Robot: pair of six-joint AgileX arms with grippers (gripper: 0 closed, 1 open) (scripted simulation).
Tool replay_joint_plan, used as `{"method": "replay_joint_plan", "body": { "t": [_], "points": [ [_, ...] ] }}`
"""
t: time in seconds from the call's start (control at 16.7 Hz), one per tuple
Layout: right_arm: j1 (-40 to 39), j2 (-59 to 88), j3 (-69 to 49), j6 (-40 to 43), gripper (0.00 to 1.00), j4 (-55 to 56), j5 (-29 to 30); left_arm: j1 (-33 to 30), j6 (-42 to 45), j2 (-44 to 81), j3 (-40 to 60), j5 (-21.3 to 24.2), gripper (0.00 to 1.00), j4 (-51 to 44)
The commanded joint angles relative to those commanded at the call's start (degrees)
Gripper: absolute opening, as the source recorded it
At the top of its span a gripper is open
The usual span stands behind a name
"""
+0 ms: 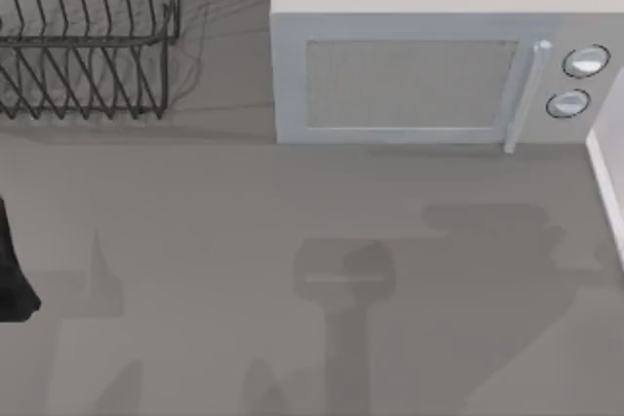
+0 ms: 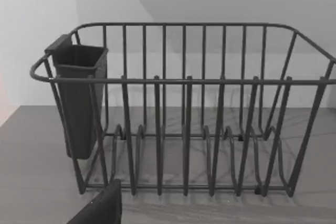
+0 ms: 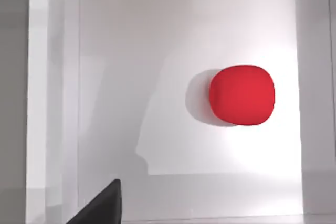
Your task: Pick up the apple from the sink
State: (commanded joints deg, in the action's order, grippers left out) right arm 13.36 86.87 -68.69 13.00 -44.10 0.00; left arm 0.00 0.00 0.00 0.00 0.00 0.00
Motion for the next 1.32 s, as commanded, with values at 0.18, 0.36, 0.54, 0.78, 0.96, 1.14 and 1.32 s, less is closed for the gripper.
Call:
{"method": "replay_joint_plan", "body": {
  "t": [0.18,0.36,0.54,0.78,0.96,1.14,1.32],
  "points": [
    [2.4,14.8,-11.6,2.1,1.0,-7.4,0.1,0.0,0.0,0.0,0.0,0.0,1.0,0.0],
    [4.3,27.0,-21.1,3.8,1.0,-13.5,0.1,0.0,0.0,0.0,0.0,0.0,1.0,0.0],
    [5.6,35.2,-27.3,4.9,1.0,-17.5,0.2,0.0,0.0,0.0,0.0,0.0,1.0,0.0],
    [6.1,38.5,-29.9,5.4,1.0,-19.1,0.2,0.0,0.0,0.0,0.0,0.0,1.0,0.0],
    [6.1,38.5,-29.9,5.4,1.0,-19.1,0.2,0.0,0.0,0.0,0.0,0.0,1.0,0.0],
    [5.8,39.1,-29.2,5.3,1.0,-18.1,0.2,0.0,0.0,0.0,0.0,0.0,1.0,0.0],
    [5.9,42.5,-26.7,5.3,1.0,-12.3,0.2,0.0,0.0,0.0,0.0,0.0,1.0,0.0]
  ]
}}
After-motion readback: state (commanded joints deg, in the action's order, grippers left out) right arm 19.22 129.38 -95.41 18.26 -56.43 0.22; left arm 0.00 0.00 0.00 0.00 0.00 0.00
